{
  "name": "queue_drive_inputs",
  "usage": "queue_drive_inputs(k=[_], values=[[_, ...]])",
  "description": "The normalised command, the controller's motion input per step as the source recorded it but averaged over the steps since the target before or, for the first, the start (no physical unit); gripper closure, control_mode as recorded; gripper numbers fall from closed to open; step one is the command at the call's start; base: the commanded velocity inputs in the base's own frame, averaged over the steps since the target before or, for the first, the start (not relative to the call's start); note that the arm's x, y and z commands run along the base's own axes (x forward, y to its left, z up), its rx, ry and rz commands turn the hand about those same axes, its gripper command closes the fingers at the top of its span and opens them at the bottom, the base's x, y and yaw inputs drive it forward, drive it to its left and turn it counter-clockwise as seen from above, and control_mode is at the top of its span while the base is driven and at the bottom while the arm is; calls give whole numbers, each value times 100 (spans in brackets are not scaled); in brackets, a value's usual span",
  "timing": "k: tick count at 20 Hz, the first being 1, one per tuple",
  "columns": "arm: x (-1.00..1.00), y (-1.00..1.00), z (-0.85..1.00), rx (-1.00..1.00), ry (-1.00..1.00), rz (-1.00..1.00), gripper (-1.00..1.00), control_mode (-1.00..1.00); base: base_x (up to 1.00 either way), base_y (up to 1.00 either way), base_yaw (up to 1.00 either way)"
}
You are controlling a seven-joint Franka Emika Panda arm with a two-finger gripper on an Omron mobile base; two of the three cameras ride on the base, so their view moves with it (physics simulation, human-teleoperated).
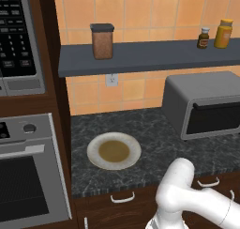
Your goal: Pick up the kebab skewer and baguette bread, and place them inside the toaster oven. Close the toaster oven door and start by setting the timer.
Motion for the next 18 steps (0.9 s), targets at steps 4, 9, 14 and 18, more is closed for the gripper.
queue_drive_inputs(k=[4,9,14,18], values=[[3,28,6,0,1,-7,-100,-100,0,0,0],[24,0,5,0,3,-6,-100,-100,0,0,0],[11,-4,0,0,0,-2,-100,-100,0,0,0],[0,-2,10,0,0,0,-100,-100,0,0,0]])
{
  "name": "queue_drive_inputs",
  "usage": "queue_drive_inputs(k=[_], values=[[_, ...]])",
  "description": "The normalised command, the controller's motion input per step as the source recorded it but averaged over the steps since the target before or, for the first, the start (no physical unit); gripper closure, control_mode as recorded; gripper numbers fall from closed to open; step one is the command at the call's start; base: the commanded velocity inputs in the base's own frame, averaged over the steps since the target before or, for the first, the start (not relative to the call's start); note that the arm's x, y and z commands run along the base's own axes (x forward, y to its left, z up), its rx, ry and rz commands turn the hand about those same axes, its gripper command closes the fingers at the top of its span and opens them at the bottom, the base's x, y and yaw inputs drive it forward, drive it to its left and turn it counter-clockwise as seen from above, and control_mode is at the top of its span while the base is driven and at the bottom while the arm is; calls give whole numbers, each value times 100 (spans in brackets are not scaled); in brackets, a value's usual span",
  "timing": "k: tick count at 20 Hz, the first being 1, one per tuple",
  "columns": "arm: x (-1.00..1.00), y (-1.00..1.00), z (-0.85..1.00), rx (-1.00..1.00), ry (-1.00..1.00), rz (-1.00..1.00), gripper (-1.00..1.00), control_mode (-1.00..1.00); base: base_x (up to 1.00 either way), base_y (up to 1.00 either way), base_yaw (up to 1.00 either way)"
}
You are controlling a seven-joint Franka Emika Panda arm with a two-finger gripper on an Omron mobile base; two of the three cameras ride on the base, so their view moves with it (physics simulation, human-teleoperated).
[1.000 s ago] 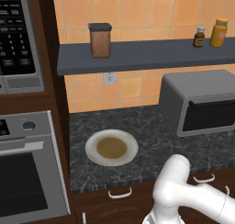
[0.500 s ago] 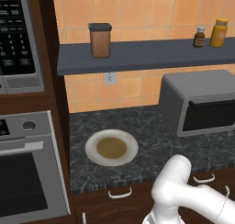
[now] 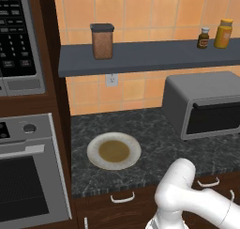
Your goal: Pick up the kebab skewer and baguette bread, and place them inside the toaster oven. Close the toaster oven door and start by setting the timer.
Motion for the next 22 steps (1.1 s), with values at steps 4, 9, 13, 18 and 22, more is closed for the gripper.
queue_drive_inputs(k=[4,9,13,18,22], values=[[0,0,15,0,0,0,-100,-100,0,0,0],[0,0,9,0,0,-3,-100,-100,0,0,0],[6,0,0,0,0,-3,-100,-100,0,0,0],[25,0,0,0,0,-1,-100,-100,0,0,0],[24,3,0,0,0,0,-100,-100,0,0,0]])
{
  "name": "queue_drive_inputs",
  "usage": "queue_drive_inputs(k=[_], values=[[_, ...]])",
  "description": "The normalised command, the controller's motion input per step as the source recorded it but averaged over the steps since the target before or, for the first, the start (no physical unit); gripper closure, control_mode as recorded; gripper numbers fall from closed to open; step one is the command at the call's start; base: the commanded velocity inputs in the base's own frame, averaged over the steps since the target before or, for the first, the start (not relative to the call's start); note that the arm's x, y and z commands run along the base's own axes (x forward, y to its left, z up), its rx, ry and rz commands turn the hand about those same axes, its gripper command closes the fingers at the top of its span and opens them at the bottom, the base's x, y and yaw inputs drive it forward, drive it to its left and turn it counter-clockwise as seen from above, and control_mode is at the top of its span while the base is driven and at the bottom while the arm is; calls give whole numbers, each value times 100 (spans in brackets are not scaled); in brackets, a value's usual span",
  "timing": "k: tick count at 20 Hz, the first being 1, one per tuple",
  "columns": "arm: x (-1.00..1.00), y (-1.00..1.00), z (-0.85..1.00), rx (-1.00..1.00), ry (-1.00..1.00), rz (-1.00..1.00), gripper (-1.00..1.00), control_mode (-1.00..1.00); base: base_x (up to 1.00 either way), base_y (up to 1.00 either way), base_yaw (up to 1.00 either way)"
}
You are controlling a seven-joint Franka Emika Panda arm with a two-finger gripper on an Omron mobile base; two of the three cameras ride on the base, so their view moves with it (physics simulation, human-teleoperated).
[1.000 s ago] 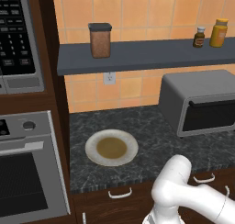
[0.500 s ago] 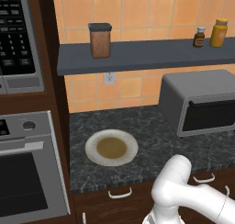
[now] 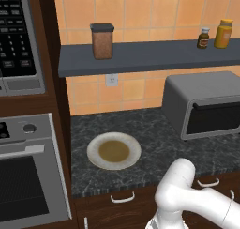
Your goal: Pick up the kebab skewer and baguette bread, and place them inside the toaster oven. Close the toaster oven door and start by setting the timer.
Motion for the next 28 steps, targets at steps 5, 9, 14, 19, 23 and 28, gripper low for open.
queue_drive_inputs(k=[5,9,14,19,23,28], values=[[28,18,0,0,0,0,100,-100,0,0,0],[21,22,0,0,0,-2,100,-100,0,0,0],[12,28,0,0,0,-2,100,-100,0,0,0],[14,34,5,0,0,-4,100,-100,0,0,0],[1,30,12,0,2,-3,100,-100,0,0,0],[0,33,24,5,5,-1,100,-100,0,0,0]])
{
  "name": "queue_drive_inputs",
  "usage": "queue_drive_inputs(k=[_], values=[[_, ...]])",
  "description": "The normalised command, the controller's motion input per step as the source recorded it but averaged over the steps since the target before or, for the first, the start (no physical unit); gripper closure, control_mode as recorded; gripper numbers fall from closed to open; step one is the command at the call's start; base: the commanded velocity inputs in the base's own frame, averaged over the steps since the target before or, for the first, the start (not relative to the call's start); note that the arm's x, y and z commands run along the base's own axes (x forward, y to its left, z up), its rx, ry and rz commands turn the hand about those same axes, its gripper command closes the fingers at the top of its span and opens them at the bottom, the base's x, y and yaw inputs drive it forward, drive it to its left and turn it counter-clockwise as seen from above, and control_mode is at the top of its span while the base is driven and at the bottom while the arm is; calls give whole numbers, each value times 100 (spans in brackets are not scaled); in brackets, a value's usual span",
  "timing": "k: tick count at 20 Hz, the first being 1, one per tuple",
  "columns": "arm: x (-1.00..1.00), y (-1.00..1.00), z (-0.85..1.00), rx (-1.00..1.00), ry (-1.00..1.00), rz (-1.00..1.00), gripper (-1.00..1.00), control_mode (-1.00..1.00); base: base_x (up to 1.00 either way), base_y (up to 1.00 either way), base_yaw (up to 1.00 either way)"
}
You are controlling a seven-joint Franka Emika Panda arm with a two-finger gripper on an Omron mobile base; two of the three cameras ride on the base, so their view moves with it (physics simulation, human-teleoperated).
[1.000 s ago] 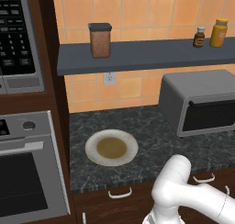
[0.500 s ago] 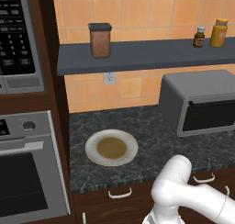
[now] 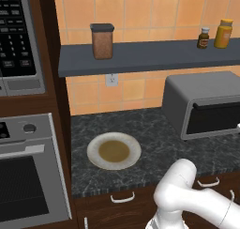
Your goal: Pick up the kebab skewer and baguette bread, and place them inside the toaster oven. Close the toaster oven door and start by setting the timer.
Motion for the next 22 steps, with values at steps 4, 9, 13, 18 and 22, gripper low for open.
queue_drive_inputs(k=[4,9,13,18,22], values=[[0,36,28,13,6,-2,100,-100,0,0,0],[11,7,21,9,2,0,100,-100,0,0,0],[25,1,0,0,-1,0,100,-100,0,0,0],[25,8,0,0,-1,0,100,-100,0,0,0],[18,13,0,0,-2,-6,100,-100,0,0,0]])
